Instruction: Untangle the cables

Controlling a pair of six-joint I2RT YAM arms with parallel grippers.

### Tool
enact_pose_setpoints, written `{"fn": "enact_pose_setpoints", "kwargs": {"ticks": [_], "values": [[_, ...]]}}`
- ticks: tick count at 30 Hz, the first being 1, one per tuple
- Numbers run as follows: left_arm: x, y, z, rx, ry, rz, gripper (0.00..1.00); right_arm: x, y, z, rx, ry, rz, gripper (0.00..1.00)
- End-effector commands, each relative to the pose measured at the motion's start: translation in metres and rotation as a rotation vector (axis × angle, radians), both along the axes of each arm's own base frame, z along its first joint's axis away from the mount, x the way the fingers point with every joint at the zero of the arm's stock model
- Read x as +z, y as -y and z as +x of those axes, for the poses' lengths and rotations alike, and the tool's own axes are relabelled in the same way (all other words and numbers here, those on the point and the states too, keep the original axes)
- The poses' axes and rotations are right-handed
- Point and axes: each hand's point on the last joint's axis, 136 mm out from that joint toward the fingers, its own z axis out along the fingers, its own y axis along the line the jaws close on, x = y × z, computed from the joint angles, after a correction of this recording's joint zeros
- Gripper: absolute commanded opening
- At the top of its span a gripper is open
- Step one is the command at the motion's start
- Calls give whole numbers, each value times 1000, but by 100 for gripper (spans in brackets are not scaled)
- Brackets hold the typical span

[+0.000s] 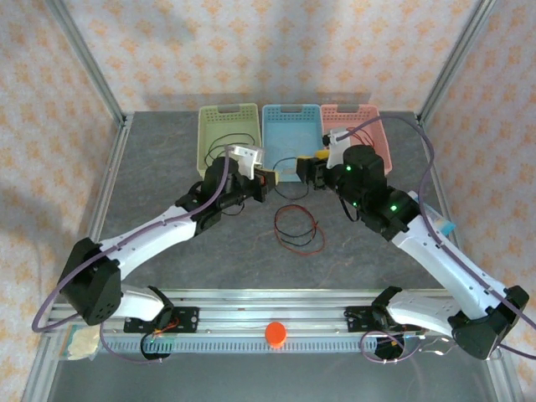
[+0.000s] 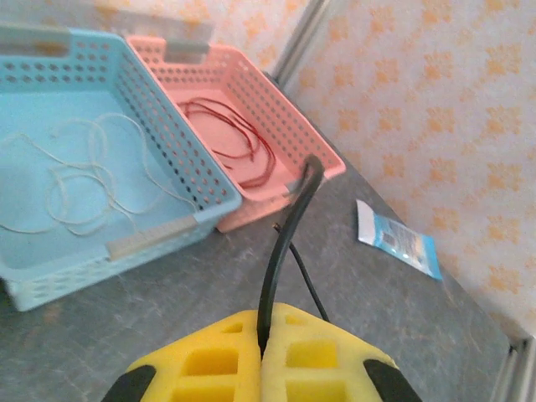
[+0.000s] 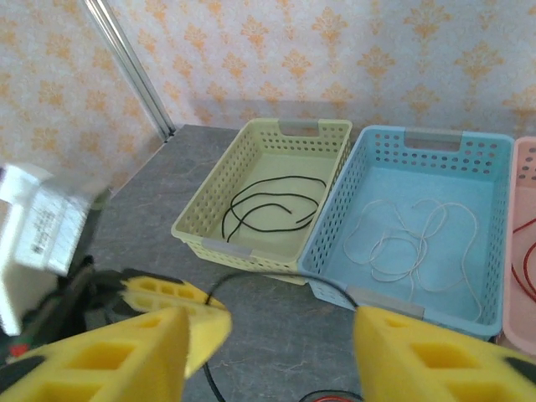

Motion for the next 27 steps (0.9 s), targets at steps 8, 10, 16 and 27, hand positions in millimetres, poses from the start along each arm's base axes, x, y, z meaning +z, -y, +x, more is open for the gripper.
{"fn": "enact_pose_setpoints", "kwargs": {"ticks": [8, 10, 16, 27], "values": [[56, -70, 35, 271, 56, -44, 0, 5, 1, 42, -171, 7, 89, 62], [65, -83, 43, 317, 69, -33, 0, 3, 1, 52, -195, -6, 105, 62], [85, -124, 70, 437, 101, -20, 0, -10, -14, 88, -203, -76, 154, 62], [77, -165, 140, 545, 95, -16, 0, -33, -67, 152, -125, -134, 145, 62]]}}
